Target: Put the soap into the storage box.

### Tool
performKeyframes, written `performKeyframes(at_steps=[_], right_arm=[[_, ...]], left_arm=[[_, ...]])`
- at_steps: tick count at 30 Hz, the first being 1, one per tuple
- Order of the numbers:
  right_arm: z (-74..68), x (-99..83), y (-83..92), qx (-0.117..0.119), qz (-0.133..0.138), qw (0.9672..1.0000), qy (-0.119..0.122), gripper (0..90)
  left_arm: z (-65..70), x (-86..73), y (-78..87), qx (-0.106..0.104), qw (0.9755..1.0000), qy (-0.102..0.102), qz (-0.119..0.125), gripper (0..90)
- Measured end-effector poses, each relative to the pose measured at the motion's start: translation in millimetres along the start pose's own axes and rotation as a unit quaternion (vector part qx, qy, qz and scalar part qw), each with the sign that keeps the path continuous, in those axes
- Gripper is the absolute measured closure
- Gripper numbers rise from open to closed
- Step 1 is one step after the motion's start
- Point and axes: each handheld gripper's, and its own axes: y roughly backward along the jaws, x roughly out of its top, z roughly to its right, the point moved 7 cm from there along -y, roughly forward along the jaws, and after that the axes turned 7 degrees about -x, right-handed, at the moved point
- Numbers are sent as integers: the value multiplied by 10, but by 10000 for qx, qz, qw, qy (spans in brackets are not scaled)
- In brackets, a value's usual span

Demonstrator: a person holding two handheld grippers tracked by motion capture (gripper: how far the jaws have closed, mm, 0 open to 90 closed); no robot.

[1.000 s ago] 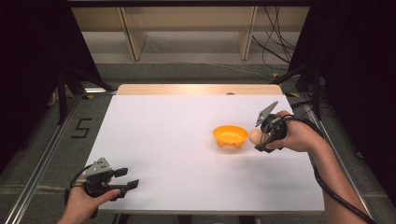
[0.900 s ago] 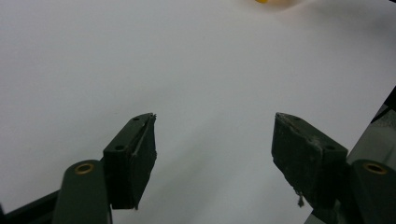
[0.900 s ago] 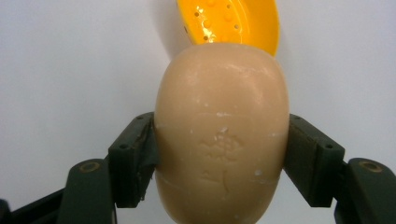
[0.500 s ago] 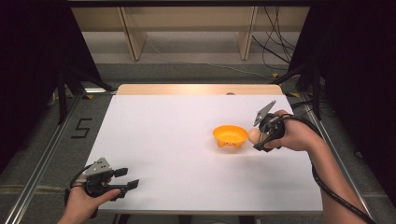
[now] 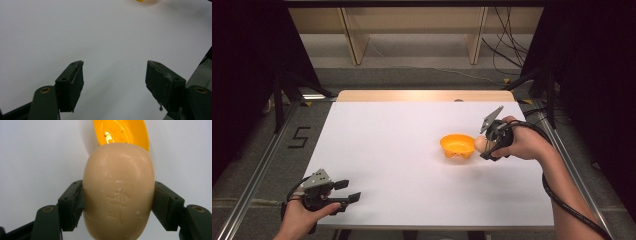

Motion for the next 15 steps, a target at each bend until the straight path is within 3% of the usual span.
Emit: performKeyframes(at_steps=[1,3,4,9,15], right_arm=[[-10,-2,4,-15,-37,10000,-89,331],[9,18,-10,-23,16,10000,23,331],[2,14,-3,-46,-32,10000,-77,331],[13,50,-5,-16,34,10000,27,331],[19,69,1,-28,18,10000,-16,331]], left_arm=[[0,0,0,0,10000,0,0,304],[2,0,1,-16,10000,-3,-3,304],[1,1,-4,-40,10000,-12,28,304],[1,0,0,1,10000,-3,-2,304],[2,1,-4,-39,10000,-12,29,304]])
